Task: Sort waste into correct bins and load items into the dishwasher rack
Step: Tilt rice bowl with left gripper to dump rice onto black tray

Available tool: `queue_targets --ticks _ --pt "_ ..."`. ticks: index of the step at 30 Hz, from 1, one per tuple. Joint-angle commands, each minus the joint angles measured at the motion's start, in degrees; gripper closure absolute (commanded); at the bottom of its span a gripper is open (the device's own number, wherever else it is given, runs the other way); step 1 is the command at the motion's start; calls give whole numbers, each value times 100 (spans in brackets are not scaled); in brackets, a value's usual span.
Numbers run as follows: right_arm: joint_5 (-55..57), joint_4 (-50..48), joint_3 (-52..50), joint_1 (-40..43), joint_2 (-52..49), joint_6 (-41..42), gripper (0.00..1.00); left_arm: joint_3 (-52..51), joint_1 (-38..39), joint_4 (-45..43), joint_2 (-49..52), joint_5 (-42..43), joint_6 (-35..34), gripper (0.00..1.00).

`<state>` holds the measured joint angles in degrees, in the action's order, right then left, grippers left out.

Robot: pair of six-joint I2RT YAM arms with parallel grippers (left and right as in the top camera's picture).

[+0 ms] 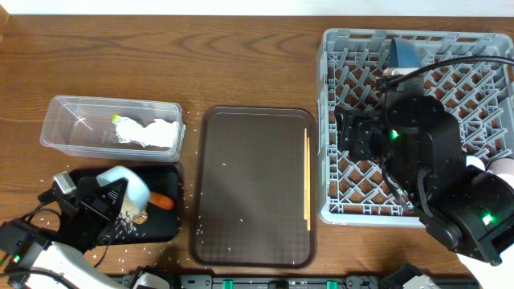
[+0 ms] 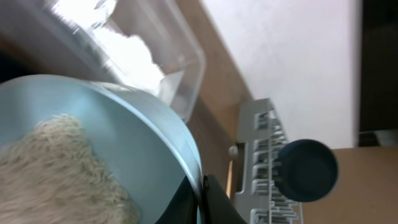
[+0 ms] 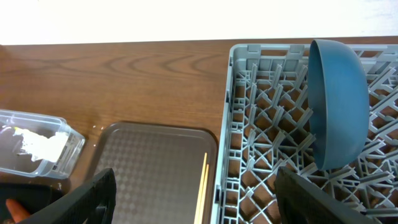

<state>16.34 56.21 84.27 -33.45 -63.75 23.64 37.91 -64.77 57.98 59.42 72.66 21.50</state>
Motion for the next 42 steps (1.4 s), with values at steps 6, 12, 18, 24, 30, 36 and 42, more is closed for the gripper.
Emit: queue_targets --ticks 6,12,18,24,30,36,42 --pt "66 -11 28 17 55 -50 25 -11 -149 -44 7 748 715 94" --pt "63 -103 28 17 109 -52 25 -11 -149 197 7 774 785 94" --pt "66 -221 28 17 199 -55 24 -24 -192 221 66 660 922 94" --pt "63 -175 28 17 236 -55 24 -24 -219 136 98 597 1099 94" --pt "63 -146 28 15 236 -52 24 -26 -219 212 125 573 1104 94" --pt "63 -118 28 17 236 -52 24 -26 -249 328 125 570 1032 94" --pt "63 -114 28 17 236 -52 24 -26 -463 297 116 146 1130 94"
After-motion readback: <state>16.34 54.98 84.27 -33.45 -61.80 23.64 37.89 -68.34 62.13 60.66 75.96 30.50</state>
